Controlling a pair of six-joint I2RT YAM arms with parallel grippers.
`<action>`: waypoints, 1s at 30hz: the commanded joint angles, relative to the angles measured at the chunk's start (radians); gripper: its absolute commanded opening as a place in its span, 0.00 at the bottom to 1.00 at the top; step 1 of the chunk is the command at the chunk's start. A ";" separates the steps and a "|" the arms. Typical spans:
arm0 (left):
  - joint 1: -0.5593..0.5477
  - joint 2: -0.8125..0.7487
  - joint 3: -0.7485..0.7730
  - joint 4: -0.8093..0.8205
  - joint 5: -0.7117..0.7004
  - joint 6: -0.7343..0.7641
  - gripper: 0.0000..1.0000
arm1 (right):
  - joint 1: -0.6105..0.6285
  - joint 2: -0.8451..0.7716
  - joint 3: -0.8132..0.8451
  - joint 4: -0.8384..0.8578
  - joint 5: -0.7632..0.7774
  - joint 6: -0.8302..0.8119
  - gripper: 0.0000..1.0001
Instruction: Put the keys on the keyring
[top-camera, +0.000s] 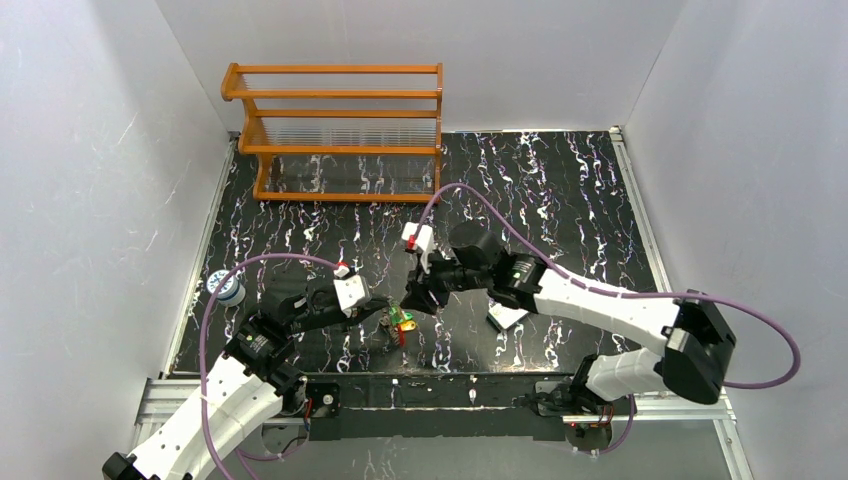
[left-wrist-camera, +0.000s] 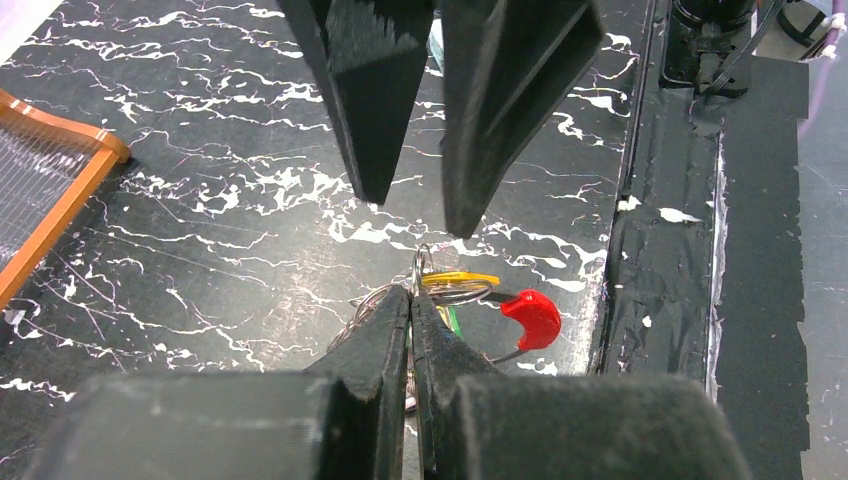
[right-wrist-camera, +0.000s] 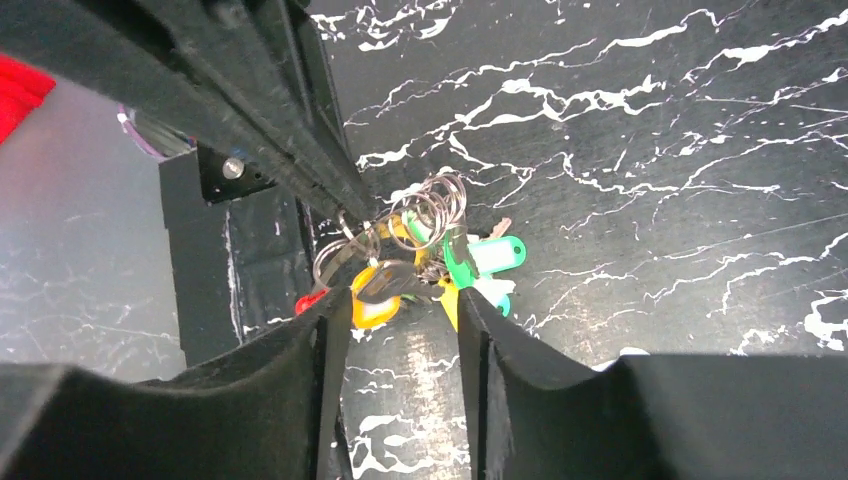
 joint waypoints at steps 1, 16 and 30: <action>-0.006 -0.014 -0.003 0.031 0.033 -0.001 0.00 | -0.002 -0.124 -0.057 0.141 0.005 -0.031 0.54; -0.006 -0.026 -0.009 0.050 0.073 0.003 0.00 | -0.002 -0.265 -0.325 0.574 -0.138 -0.175 0.62; -0.006 -0.029 -0.013 0.061 0.091 0.001 0.00 | -0.002 -0.118 -0.301 0.675 -0.190 -0.103 0.40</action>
